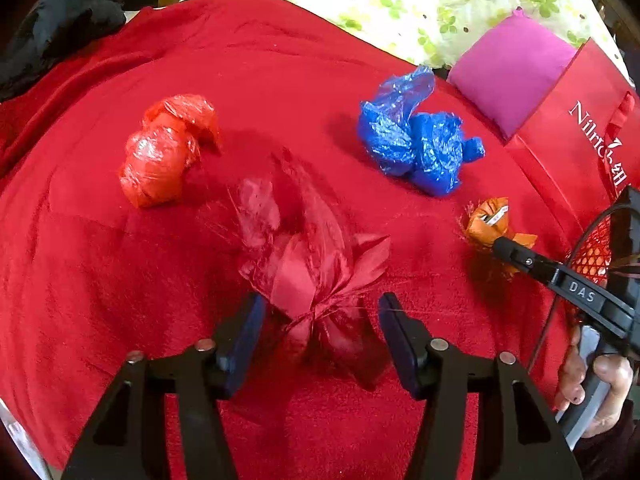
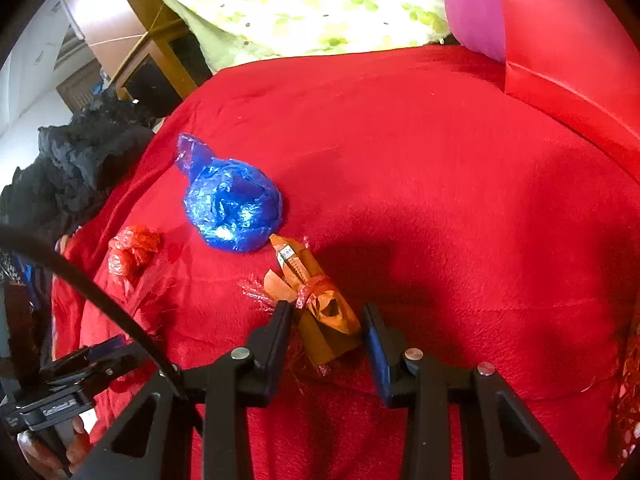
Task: Collect trash
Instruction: 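Lift the dark red bundle with the left tool while the right tool holds the orange wrapper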
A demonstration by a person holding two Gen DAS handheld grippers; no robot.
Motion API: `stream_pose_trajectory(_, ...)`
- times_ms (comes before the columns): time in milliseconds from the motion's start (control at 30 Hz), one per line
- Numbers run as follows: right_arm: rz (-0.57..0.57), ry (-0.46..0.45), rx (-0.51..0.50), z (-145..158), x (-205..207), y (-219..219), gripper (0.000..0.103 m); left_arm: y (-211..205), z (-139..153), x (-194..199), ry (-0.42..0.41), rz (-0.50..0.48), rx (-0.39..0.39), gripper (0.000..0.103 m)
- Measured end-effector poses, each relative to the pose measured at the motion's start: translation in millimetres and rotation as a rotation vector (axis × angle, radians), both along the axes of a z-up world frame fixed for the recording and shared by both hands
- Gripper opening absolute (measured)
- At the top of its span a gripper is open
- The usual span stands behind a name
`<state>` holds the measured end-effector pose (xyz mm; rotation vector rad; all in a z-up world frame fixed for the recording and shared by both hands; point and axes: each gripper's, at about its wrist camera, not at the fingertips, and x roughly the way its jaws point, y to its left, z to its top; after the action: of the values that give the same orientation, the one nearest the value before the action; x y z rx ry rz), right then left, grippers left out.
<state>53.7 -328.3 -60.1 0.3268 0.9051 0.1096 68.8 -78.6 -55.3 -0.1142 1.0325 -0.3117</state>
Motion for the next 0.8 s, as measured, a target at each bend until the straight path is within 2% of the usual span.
stream_pose_trajectory(33,0.002,-0.001,-0.003,0,-1,-1,0.039,-2,-1,-1,-0.002,-0.005,0.004,0.041)
stream_pose_trajectory(133,0.001,-0.008,0.001,2,-3,-3,0.039,-6,2,-5,-0.026,-0.015,0.018,0.034)
stream_pose_trajectory(433,0.001,-0.059,-0.004,16,-14,-5,0.039,-22,39,-31,-0.162,-0.051,0.076,0.034)
stream_pose_trajectory(800,0.004,-0.108,-0.002,32,-40,-7,0.039,-43,74,-66,-0.268,-0.103,0.137,0.034)
